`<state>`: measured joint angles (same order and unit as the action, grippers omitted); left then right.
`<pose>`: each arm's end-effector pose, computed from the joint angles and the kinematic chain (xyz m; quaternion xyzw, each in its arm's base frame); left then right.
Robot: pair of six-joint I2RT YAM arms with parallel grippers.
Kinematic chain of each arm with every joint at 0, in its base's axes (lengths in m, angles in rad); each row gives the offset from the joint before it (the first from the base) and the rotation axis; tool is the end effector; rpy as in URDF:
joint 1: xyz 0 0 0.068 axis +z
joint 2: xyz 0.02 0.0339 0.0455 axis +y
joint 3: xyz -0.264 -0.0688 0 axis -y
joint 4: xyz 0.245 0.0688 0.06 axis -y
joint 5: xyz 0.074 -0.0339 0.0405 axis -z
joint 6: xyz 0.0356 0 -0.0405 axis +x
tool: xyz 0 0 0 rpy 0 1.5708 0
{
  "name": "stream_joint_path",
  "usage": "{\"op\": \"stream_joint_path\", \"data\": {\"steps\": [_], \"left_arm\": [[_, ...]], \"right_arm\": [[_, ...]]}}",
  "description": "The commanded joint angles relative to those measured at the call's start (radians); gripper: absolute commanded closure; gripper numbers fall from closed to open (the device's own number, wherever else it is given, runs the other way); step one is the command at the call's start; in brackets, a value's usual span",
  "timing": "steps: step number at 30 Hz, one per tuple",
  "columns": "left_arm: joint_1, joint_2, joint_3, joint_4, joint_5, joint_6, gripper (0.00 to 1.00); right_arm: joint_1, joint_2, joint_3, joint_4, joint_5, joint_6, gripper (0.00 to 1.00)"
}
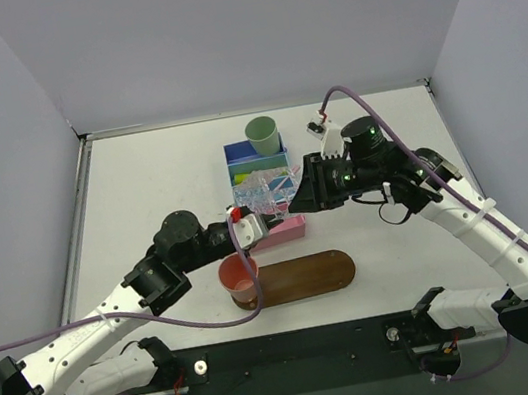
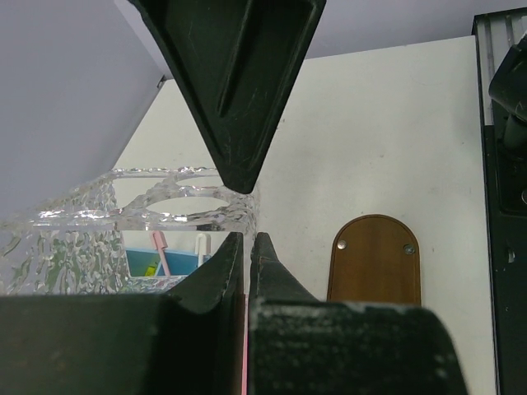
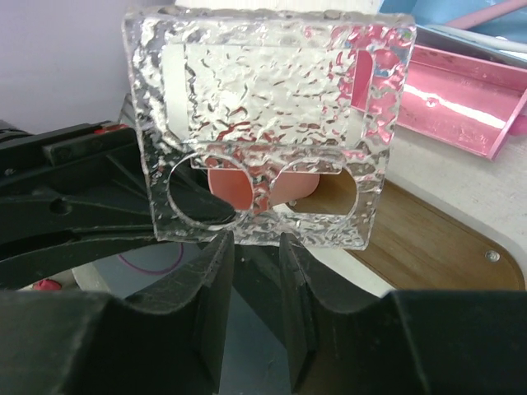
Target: Prepare toiletry sets of a toothbrush and toothpaste on the tray
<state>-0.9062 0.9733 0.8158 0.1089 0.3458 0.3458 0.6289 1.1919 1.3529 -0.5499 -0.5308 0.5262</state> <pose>0.1325 -0.1887 0.3474 0.5141 0.5085 -0.3076 0.6185 0.1927 0.1625 0.4176 -0.1871 0.7928 0.4760 0.3315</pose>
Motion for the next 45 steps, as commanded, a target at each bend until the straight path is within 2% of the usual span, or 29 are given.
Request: {"op": "stream_joint_path", "data": {"steps": [1,12,28,30,33,37,40,41,44,45], "left_arm": [[-0.008,-0.019,0.011,0.074,0.015,-0.001,1.0],[-0.017,-0.013,0.011,0.078,0.024,-0.01,1.0],[-0.023,-0.019,-0.006,0.113,0.027,-0.031,1.0],[-0.026,-0.021,-0.007,0.115,0.025,-0.031,1.0],[-0.026,-0.015,-0.006,0.107,0.024,-0.031,1.0],[-0.026,-0.005,0.002,0.103,0.016,-0.051,1.0],[-0.026,0.002,0.016,0.087,0.009,-0.065,1.0],[-0.026,0.004,0.019,0.08,0.007,-0.068,0.94],[-0.028,0.013,0.032,0.068,-0.002,-0.08,0.67],[-0.026,0.015,0.036,0.067,-0.004,-0.085,0.53]], "right_arm": [[0.006,-0.031,-0.043,0.094,0.052,0.015,0.75],[0.017,-0.046,-0.081,0.189,0.057,0.038,0.7],[0.058,0.0,-0.101,0.177,0.121,0.047,0.7],[0.058,0.002,-0.101,0.179,0.13,0.054,0.73],[0.06,-0.002,-0.101,0.179,0.152,0.057,0.81],[0.055,-0.017,-0.103,0.177,0.173,0.054,1.0],[0.055,-0.034,-0.106,0.179,0.204,0.052,1.0],[0.055,-0.038,-0.107,0.179,0.227,0.048,1.0],[0.048,-0.071,-0.115,0.177,0.261,0.043,1.0],[0.045,-0.081,-0.123,0.177,0.282,0.041,1.0]]}}
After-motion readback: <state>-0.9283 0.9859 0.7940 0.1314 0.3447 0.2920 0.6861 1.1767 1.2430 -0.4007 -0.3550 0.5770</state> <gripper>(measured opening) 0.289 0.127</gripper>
